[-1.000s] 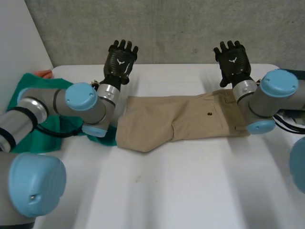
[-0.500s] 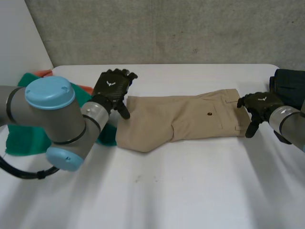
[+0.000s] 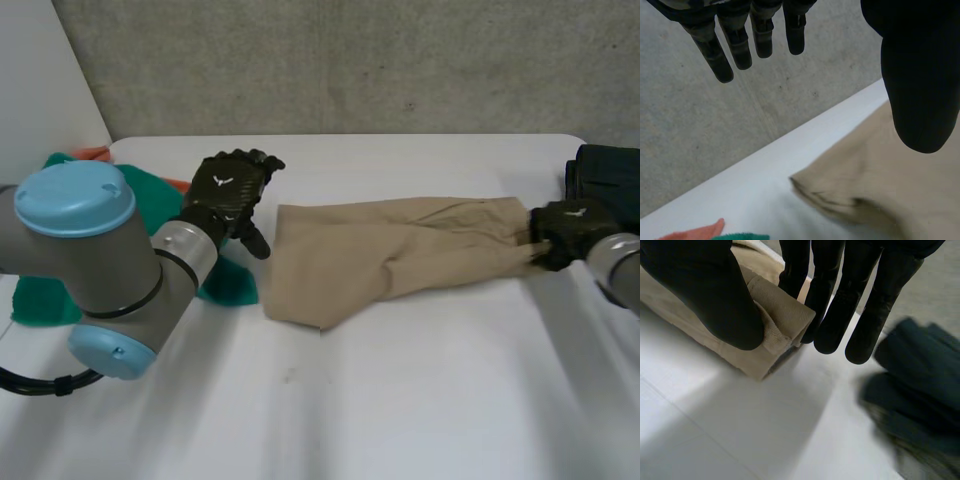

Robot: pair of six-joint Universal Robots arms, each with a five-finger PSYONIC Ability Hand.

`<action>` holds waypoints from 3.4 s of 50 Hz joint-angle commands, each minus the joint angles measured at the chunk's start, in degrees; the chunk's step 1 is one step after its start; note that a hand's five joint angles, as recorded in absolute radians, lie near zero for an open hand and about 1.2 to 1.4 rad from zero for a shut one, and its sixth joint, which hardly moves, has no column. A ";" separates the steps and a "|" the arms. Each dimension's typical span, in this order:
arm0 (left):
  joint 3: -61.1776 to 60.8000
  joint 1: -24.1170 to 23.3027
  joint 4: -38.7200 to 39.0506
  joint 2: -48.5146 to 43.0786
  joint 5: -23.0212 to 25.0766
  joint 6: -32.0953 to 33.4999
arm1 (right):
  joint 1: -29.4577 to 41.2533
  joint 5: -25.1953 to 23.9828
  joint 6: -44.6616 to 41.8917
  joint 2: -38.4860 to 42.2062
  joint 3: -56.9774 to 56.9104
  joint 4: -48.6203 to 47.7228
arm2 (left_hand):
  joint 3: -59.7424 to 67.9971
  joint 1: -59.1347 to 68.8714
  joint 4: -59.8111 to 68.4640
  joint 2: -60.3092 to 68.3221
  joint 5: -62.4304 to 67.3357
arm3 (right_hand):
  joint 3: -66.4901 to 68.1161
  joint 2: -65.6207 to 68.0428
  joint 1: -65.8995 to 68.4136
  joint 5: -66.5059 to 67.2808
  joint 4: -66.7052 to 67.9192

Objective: Fold the laundry.

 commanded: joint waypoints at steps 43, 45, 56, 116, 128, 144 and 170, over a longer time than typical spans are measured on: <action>12.98 -2.84 2.30 -0.66 -5.45 0.20 | 28.02 -10.33 19.41 -12.14 2.40 -12.31 | -0.59 -0.87 -0.26 -0.19 -0.39 | -57.91 -57.09 -40.81 -54.58 -57.94; 15.87 -4.94 2.04 -3.72 -5.10 0.20 | 24.08 -7.97 24.95 -13.54 2.22 -11.53 | -0.42 -0.70 -0.09 -0.02 -0.22 | -57.91 -57.09 -40.81 -54.58 -57.94; 30.56 -13.13 -4.64 -20.61 -4.74 0.29 | 18.52 -3.47 22.61 -2.49 -12.62 5.96 | -0.26 -0.53 0.07 0.15 -0.05 | -57.91 -57.09 -40.81 -54.58 -57.94; 8.25 -3.73 -21.52 7.33 29.62 4.69 | 19.13 -9.53 -2.53 -12.33 26.74 -16.35 | 0.59 0.31 0.92 0.99 0.79 | -57.91 -57.09 -40.81 -54.58 -57.94; 7.89 -4.08 -21.08 7.59 29.53 4.51 | 22.29 -5.93 -3.06 -0.72 23.58 -33.14 | 0.42 0.14 0.75 0.82 0.62 | -57.91 -57.09 -40.81 -54.58 -57.94; 7.54 -4.25 -21.08 8.91 29.53 4.34 | 25.46 -0.92 -2.27 6.31 12.42 -35.78 | 0.42 0.14 0.75 0.82 0.62 | -57.32 -56.50 -40.23 -53.99 -57.35; 5.52 -3.55 -20.99 12.86 29.45 4.34 | 23.01 -1.71 -1.39 5.09 -3.67 -16.44 | 0.59 0.31 0.92 0.99 0.79 | 12.09 12.91 29.19 15.42 12.06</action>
